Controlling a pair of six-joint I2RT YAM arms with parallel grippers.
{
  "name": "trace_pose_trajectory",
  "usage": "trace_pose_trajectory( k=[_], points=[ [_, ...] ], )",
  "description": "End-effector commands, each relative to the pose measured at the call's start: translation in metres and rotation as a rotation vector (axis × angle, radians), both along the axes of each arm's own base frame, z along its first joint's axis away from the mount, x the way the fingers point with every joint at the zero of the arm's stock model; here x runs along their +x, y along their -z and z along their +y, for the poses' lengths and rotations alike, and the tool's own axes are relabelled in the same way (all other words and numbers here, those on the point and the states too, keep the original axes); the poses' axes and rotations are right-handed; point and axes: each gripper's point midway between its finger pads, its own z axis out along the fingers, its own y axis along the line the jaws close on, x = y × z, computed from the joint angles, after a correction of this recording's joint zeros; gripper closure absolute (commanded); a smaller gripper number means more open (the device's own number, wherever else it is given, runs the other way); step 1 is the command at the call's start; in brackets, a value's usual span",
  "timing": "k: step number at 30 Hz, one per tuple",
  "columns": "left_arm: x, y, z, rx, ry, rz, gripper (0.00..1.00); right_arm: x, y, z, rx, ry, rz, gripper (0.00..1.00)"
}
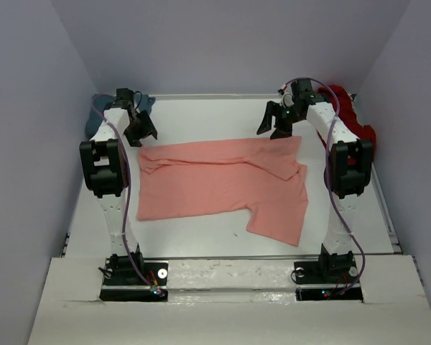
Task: Fold and stack the t-shirts
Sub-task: Fold the tshirt
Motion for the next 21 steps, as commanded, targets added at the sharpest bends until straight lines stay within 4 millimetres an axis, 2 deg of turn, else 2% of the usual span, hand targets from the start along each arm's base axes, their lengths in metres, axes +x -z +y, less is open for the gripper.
trace_pose_trajectory(
  k=[1,2,3,8,9,11,13,17,20,21],
  points=[
    [-0.001,-0.075,-0.022,0.024,0.053,-0.133,0.28,-0.015,-0.004,0.0,-0.032,-0.023,0.002,0.29],
    [-0.001,-0.081,-0.029,0.035,0.07,-0.141,0.28,-0.016,-0.001,0.0,-0.035,-0.02,0.012,0.3],
    [0.0,-0.088,-0.025,0.065,0.062,-0.155,0.28,-0.018,0.003,-0.001,-0.04,-0.017,0.023,0.3],
    [0.003,-0.109,-0.062,0.085,0.137,-0.211,0.27,-0.02,0.019,-0.004,-0.059,-0.013,0.053,0.31],
    [0.004,-0.111,-0.079,0.06,0.172,-0.221,0.27,-0.02,0.021,-0.004,-0.061,-0.013,0.055,0.31],
    [0.006,-0.112,-0.099,0.024,0.214,-0.232,0.27,-0.02,0.029,0.0,-0.066,-0.022,0.066,0.31],
    [0.005,-0.105,-0.129,-0.003,0.272,-0.225,0.28,-0.018,0.037,0.005,-0.067,-0.034,0.073,0.31],
    [0.006,-0.092,-0.153,-0.012,0.305,-0.213,0.28,-0.012,0.046,0.009,-0.075,-0.048,0.069,0.31],
    [0.008,-0.081,-0.177,-0.082,0.353,-0.202,0.28,-0.009,0.056,0.015,-0.073,-0.065,0.075,0.31],
    [0.008,-0.069,-0.183,-0.091,0.369,-0.177,0.28,-0.008,0.058,0.015,-0.074,-0.066,0.074,0.31]
  ],
)
